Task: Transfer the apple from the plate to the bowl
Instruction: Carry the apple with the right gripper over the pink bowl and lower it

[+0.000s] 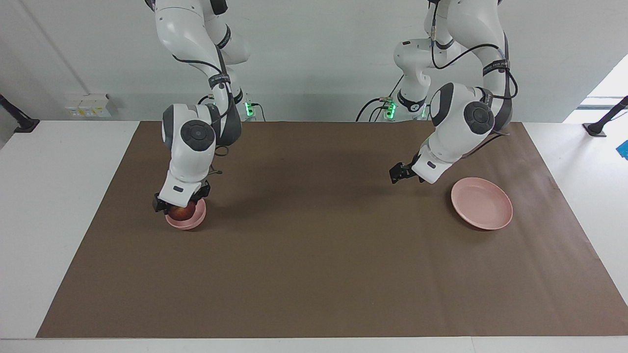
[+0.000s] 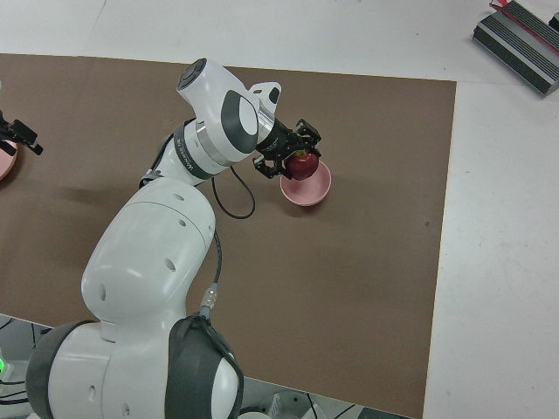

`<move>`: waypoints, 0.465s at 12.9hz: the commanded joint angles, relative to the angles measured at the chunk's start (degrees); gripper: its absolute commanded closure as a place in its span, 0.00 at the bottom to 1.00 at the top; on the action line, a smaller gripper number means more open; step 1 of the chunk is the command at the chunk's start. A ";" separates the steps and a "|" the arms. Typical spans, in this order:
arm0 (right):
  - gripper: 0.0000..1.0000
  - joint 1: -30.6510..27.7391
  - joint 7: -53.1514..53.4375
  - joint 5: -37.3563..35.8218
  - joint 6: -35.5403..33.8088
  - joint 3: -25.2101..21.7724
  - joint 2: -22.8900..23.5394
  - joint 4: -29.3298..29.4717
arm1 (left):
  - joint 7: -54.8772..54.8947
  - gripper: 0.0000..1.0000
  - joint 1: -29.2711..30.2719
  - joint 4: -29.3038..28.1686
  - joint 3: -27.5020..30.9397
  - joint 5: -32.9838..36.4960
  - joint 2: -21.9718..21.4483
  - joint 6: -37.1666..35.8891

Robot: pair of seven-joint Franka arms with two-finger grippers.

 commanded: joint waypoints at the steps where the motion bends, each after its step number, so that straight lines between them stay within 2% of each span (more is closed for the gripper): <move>1: 1.00 -0.99 1.02 -1.62 2.10 0.27 -0.36 -1.49 | 6.36 0.00 2.83 2.88 0.13 2.95 -0.79 -4.13; 3: 1.00 -0.91 2.60 -1.62 2.62 0.27 0.17 -1.85 | 10.94 0.00 0.48 5.95 6.68 5.67 -0.88 -6.07; 6: 1.00 -1.26 2.69 -1.62 3.32 0.27 0.79 -2.20 | 11.14 0.00 -4.44 12.62 14.69 6.03 -0.79 -12.47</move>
